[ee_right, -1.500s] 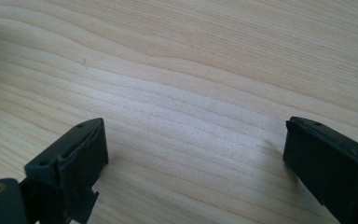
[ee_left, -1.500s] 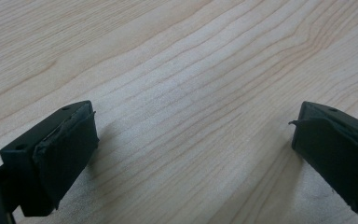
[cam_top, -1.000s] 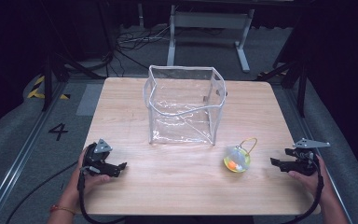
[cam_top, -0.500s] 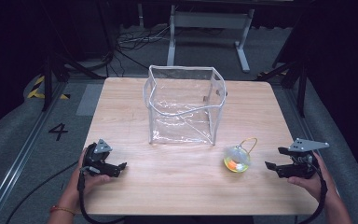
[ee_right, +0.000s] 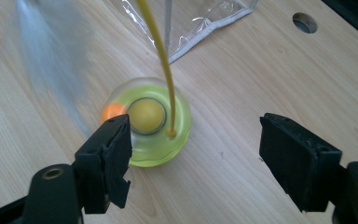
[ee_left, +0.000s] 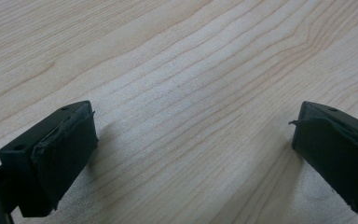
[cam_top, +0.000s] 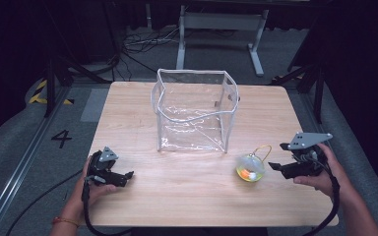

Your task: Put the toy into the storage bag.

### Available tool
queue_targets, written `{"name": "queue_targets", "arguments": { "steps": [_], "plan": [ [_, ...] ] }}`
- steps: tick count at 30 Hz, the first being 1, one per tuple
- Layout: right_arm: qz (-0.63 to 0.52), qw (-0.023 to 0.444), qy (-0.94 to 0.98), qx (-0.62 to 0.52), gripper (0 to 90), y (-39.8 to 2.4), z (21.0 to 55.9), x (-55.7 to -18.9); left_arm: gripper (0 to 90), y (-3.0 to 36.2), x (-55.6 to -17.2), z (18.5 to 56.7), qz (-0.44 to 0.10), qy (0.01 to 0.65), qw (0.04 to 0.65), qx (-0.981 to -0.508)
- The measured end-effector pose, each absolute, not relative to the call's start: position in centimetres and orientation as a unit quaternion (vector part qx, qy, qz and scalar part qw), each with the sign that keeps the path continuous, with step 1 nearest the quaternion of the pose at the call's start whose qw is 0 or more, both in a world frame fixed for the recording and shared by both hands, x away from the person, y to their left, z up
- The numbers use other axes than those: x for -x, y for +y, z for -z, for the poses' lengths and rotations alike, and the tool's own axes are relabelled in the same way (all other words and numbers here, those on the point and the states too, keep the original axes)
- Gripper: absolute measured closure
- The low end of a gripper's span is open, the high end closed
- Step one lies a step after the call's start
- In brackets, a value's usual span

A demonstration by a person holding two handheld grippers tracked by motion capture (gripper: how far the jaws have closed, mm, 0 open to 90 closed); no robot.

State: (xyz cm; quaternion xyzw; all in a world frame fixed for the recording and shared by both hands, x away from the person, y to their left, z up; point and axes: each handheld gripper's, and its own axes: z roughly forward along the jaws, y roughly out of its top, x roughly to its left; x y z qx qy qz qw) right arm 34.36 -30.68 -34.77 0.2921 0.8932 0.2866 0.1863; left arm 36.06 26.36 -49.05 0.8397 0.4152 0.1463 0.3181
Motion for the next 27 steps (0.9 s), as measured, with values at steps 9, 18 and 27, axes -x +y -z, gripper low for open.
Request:
{"name": "queue_targets", "arguments": {
  "steps": [9, 18, 27],
  "plan": [
    [-0.27, 0.172, 0.903, -0.287, 38.0, -29.4, 33.7, -36.0, 0.4, 26.3, -36.0, 49.0, -0.147, 0.418, 0.317, -0.839],
    [-0.25, 0.138, 0.919, -0.272, 61.9, -28.1, 33.2, -37.1, 0.4, 26.3, -35.9, 49.0, -0.15, 0.422, 0.315, -0.837],
    [-0.205, 0.111, 0.942, -0.243, 87.4, -26.6, 34.2, -37.7, 0.4, 26.3, -35.9, 49.0, -0.149, 0.422, 0.315, -0.837]
  ]
}}
